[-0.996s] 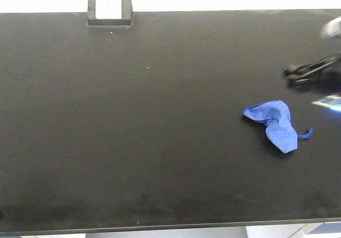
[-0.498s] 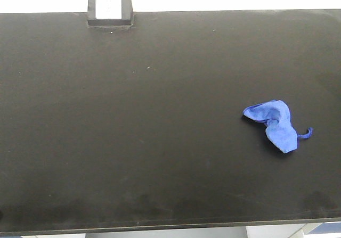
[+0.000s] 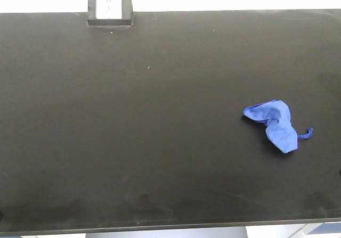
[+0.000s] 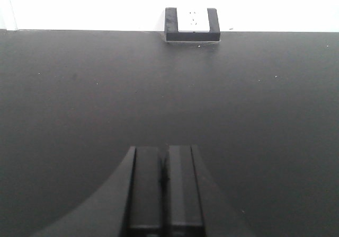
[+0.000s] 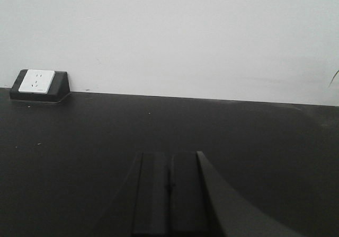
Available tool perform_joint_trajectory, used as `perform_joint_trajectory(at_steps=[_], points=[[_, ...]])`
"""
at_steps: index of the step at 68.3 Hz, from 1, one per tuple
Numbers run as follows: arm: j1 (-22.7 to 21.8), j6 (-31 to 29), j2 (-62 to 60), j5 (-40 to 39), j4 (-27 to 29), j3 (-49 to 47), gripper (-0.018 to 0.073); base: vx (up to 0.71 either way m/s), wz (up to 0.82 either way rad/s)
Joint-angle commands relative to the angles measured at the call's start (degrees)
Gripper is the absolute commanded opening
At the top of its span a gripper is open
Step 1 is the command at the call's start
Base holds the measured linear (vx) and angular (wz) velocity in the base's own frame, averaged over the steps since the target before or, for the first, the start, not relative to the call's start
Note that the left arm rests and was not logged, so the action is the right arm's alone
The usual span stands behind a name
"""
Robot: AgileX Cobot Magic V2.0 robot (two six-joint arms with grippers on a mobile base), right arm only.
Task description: Wipe right workspace with blue cloth
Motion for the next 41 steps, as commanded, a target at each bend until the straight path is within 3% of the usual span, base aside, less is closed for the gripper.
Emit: perform_joint_trajectory(at_steps=[1, 18, 24, 41], points=[[-0.2, -0.3, 0.8, -4.9, 0.3, -1.7, -0.0008, 0.00, 0.00], [-0.2, -0.3, 0.8, -5.0, 0.1, -1.6, -0.0008, 0.00, 0.00], [-0.2, -0.3, 0.4, -5.3, -3.9, -0.5, -0.0008, 0.00, 0.00], [-0.6, 5.6, -11.0, -5.3, -8.7, 12.3, -0.0008, 0.00, 0.00]])
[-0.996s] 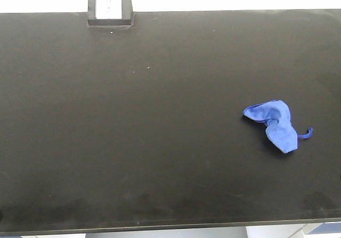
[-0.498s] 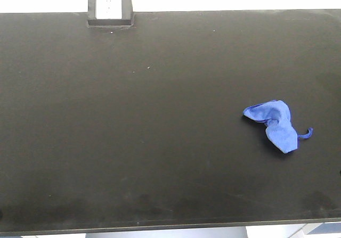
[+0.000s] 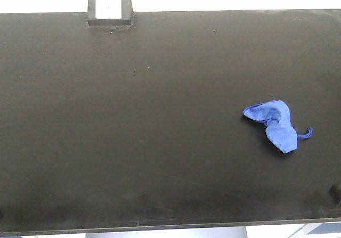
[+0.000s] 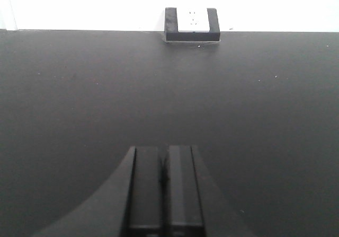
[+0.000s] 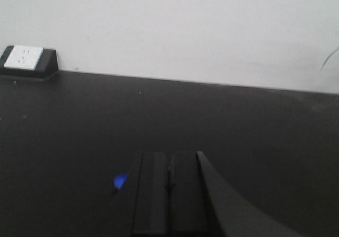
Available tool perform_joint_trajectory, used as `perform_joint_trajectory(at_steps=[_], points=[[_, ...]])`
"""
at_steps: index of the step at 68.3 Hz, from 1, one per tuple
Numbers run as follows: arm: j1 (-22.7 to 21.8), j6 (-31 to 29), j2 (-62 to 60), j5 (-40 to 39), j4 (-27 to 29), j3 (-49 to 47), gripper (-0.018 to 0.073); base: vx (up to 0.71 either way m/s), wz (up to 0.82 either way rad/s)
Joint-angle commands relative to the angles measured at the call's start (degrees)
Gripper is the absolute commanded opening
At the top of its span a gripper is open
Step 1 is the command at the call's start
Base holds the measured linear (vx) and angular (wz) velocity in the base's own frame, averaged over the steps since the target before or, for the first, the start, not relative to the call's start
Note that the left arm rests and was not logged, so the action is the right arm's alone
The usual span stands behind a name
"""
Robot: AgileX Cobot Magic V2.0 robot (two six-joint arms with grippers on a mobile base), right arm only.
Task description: Wipe right workspace with blue cloth
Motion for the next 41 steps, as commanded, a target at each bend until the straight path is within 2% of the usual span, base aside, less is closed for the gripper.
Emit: perform_joint_trajectory(at_steps=[1, 9, 19, 41], points=[[-0.6, 1.5, -4.0, -4.5, -2.4, 3.0, -0.0008, 0.00, 0.00], [-1.2, 2.0, -8.8, -4.7, -3.7, 8.5, -0.0008, 0.00, 0.00], [-1.5, 2.4, -8.3, 0.5, -4.1, 8.2, -0.0008, 0.00, 0.00], [-1.5, 2.4, -8.3, 1.3, -4.1, 8.2, -0.0008, 0.00, 0.00]])
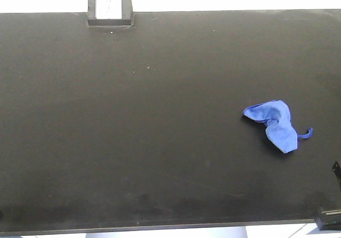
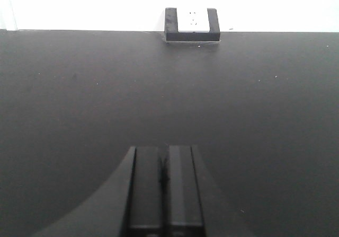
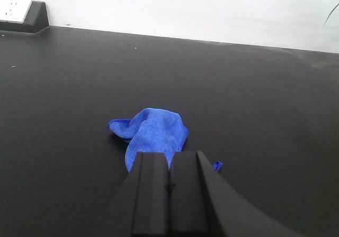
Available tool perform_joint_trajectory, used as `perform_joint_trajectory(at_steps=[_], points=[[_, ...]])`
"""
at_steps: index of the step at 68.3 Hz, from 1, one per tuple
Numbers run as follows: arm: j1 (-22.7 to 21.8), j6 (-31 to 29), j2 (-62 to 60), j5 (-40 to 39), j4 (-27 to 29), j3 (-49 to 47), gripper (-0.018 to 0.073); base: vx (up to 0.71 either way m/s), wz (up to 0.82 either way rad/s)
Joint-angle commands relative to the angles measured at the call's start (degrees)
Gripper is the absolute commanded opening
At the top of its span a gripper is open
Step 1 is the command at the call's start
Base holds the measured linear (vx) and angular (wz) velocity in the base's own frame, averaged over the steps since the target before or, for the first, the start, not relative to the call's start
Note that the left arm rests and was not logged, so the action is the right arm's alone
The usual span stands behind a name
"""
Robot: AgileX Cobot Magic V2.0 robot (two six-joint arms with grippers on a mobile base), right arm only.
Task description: Wipe right workspace with blue cloth
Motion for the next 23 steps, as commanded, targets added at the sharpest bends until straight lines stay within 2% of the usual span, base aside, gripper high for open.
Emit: perform_joint_trajectory(at_steps=[1, 23], points=[[-0.3, -0.1, -0.3, -4.3, -0.4, 1.2, -0.0008, 0.00, 0.00], [-0.3, -0.1, -0.3, -4.3, -0.4, 1.2, -0.0008, 0.00, 0.00]])
